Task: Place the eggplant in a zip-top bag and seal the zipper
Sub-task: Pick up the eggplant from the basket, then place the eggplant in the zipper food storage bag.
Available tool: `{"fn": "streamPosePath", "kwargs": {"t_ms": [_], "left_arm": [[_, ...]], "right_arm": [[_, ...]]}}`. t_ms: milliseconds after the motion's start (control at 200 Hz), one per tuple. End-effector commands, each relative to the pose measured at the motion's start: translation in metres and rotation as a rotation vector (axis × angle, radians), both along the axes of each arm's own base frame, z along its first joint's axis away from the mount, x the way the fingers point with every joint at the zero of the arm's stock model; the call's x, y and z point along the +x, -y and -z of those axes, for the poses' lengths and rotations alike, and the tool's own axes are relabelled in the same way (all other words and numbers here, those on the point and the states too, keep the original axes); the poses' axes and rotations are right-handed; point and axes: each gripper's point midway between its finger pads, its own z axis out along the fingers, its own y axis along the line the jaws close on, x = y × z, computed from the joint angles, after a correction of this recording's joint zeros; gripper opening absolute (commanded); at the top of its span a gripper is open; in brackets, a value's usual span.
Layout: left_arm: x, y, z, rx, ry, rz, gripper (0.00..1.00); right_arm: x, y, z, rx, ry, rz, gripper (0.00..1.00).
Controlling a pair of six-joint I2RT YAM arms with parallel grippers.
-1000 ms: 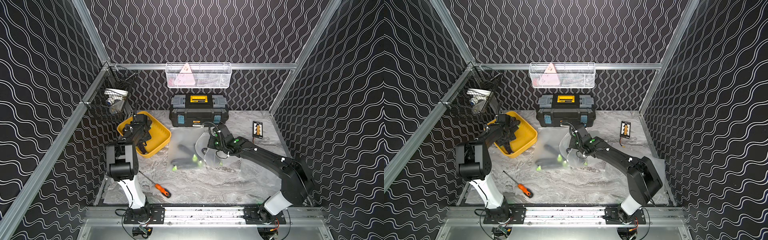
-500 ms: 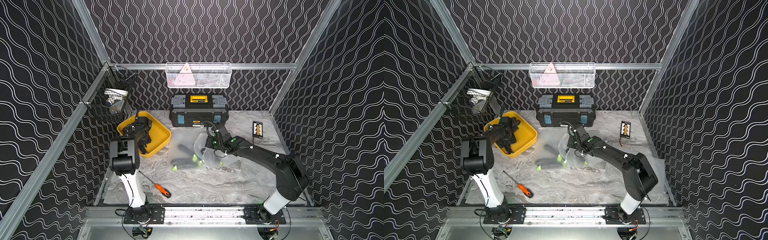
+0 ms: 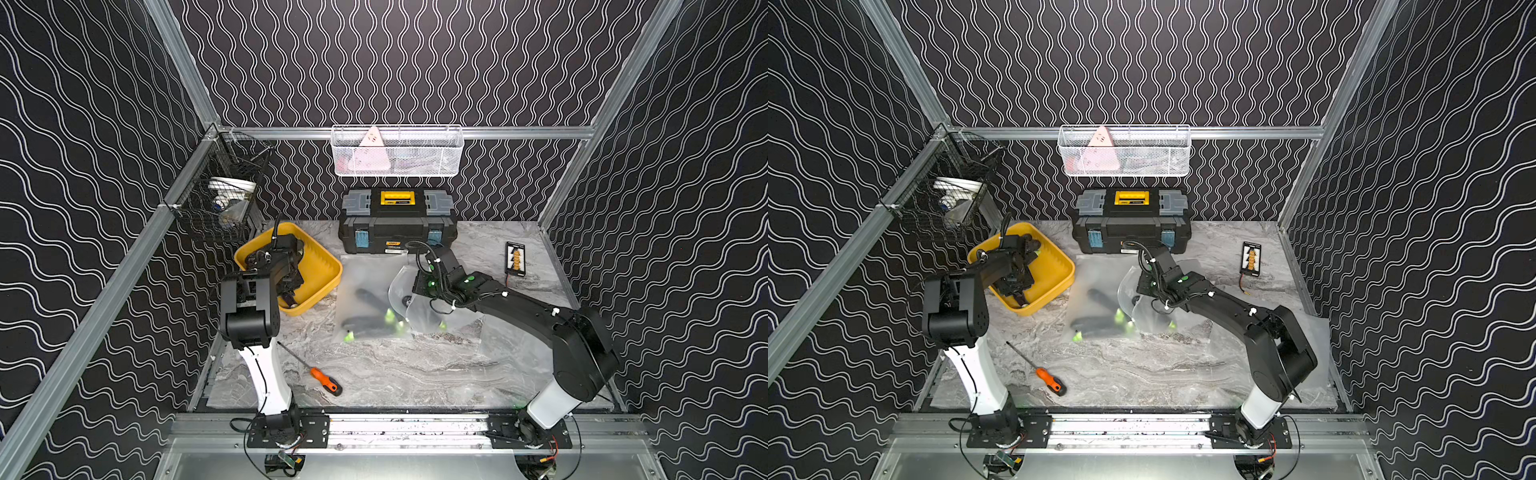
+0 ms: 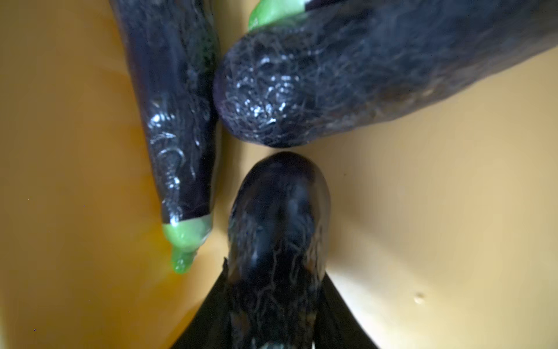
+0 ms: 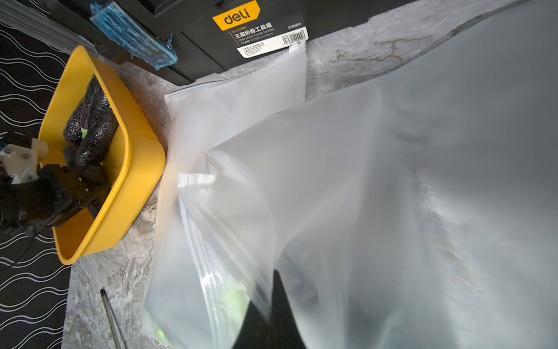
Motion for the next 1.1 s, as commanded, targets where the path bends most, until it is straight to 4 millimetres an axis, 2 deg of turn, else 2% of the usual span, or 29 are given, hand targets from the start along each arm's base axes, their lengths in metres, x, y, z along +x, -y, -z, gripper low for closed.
{"fn": "streamPosePath", "kwargs": {"t_ms": [0, 95, 220, 335, 355, 365, 385, 515, 691, 786, 971, 1096], "left_arm": [[0.006, 0.002, -0.020, -0.008, 0.070, -0.007, 0.38], [0.015, 0.013, -0.042, -0.028, 0.136, 0.021, 0.37], [0.029, 0.043, -0.080, -0.058, 0.238, 0.098, 0.37], [0.038, 0.090, -0.115, -0.116, 0.341, 0.188, 0.38], [0.039, 0.094, -0.122, -0.121, 0.362, 0.192, 0.38], [0.040, 0.106, -0.124, -0.128, 0.367, 0.215, 0.38], [0.041, 0.117, -0.130, -0.138, 0.384, 0.235, 0.38], [0.045, 0.176, -0.156, -0.213, 0.470, 0.319, 0.38], [0.045, 0.265, -0.168, -0.401, 0.584, 0.398, 0.38], [0.042, 0.303, -0.166, -0.421, 0.608, 0.426, 0.38], [0.040, 0.348, -0.161, -0.385, 0.636, 0.464, 0.39], [0.036, 0.365, -0.160, -0.328, 0.668, 0.477, 0.39]], "right_arm": [[0.003, 0.001, -0.006, 0.020, 0.017, 0.015, 0.05], [0.003, 0.003, -0.006, 0.019, 0.014, 0.019, 0.05], [0.004, 0.004, -0.007, 0.025, 0.011, 0.025, 0.05], [0.007, 0.003, -0.010, 0.033, 0.011, 0.032, 0.05], [0.007, 0.003, -0.009, 0.034, 0.008, 0.034, 0.05], [0.007, 0.003, -0.008, 0.035, 0.005, 0.034, 0.05], [0.007, 0.003, -0.008, 0.036, 0.002, 0.035, 0.05], [0.008, 0.001, -0.003, 0.061, -0.030, 0.041, 0.05], [0.011, 0.002, 0.005, 0.109, -0.091, 0.067, 0.05], [0.012, 0.004, 0.006, 0.113, -0.107, 0.080, 0.05], [0.010, 0.006, 0.005, 0.132, -0.132, 0.091, 0.05], [0.009, 0.005, 0.001, 0.180, -0.161, 0.093, 0.05]]}}
